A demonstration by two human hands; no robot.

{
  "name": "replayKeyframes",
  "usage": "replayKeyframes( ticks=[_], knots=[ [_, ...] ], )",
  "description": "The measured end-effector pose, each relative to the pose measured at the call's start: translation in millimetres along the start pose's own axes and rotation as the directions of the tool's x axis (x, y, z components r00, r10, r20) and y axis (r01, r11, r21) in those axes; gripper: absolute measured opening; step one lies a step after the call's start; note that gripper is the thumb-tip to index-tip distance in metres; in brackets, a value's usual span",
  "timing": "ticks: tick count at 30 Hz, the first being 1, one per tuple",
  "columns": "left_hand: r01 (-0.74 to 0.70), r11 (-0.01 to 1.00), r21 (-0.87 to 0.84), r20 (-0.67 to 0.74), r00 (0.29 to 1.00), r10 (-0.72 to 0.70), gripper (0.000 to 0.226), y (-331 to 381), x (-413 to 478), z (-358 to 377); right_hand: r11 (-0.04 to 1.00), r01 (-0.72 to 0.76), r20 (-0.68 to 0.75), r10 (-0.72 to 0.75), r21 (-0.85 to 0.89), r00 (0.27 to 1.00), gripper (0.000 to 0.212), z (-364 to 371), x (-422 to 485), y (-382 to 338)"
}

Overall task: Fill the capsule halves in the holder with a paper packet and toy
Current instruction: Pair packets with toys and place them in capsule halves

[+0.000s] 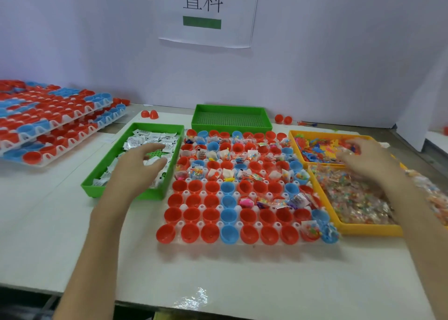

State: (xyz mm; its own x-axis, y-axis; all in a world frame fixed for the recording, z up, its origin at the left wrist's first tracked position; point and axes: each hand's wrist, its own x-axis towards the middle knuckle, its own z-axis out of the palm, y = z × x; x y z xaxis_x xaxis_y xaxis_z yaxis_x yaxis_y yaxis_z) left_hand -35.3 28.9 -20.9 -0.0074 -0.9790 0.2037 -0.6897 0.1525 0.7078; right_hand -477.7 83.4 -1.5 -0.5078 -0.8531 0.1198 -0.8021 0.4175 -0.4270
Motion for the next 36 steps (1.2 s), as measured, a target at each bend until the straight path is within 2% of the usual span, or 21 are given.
replayKeyframes(
  ticks=[2,3,5,7,8,11,14,20,24,30,36],
  knots=[
    [0.034,0.991,0.133,0.099,0.994,-0.047,0.042,-3.7,30.1,9.4,0.996,-0.085,0.097,0.086,-0.017,0.992,0.056,4.9,3.3,12.4],
    [0.052,0.980,0.194,0.111,0.991,-0.075,0.042,-4.8,41.4,16.0,0.995,-0.093,0.097,0.095,-0.022,0.991,0.053,7.6,4.6,14.4],
    [0.078,0.950,0.301,0.049,0.994,-0.097,0.038,-9.3,55.9,28.6,0.999,-0.047,0.023,0.047,0.005,0.999,0.036,11.8,4.0,11.9],
    [0.084,0.956,0.280,-0.038,0.996,-0.076,0.027,-16.9,62.8,35.6,0.999,0.023,-0.074,-0.019,0.044,0.997,0.014,14.5,1.0,7.7],
    [0.078,0.965,0.248,-0.066,0.996,-0.064,0.021,-20.1,63.8,37.0,0.997,0.044,-0.111,-0.036,0.064,0.993,0.009,15.3,-0.7,7.1],
    [0.082,0.978,0.191,-0.103,0.993,-0.063,0.009,-23.6,62.2,37.5,0.995,0.040,-0.167,-0.025,0.087,0.986,0.008,15.8,-6.1,7.2],
    [0.066,0.983,0.170,-0.117,0.992,-0.046,0.007,-23.0,55.2,40.3,0.990,0.048,-0.231,-0.016,0.136,0.973,0.007,14.7,-10.2,6.7],
    [-0.003,0.994,0.110,-0.276,0.961,0.033,0.011,-13.7,53.3,35.1,0.947,0.193,-0.414,-0.071,0.259,0.907,0.009,0.1,-11.0,4.2],
    [0.000,0.998,0.068,-0.343,0.939,0.023,0.008,-12.7,51.1,32.5,0.883,0.261,-0.420,-0.081,0.391,0.904,0.011,-4.5,-15.6,-2.1],
    [-0.003,0.999,0.036,-0.371,0.929,0.016,0.011,-10.8,50.6,28.3,0.735,0.260,-0.306,-0.076,0.626,0.949,0.022,-6.5,-23.8,-19.4],
    [-0.011,1.000,-0.023,-0.350,0.937,0.003,0.005,-9.0,49.1,24.9,0.684,0.279,-0.252,-0.143,0.674,0.957,0.037,0.4,-29.1,-27.7]
  ],
)
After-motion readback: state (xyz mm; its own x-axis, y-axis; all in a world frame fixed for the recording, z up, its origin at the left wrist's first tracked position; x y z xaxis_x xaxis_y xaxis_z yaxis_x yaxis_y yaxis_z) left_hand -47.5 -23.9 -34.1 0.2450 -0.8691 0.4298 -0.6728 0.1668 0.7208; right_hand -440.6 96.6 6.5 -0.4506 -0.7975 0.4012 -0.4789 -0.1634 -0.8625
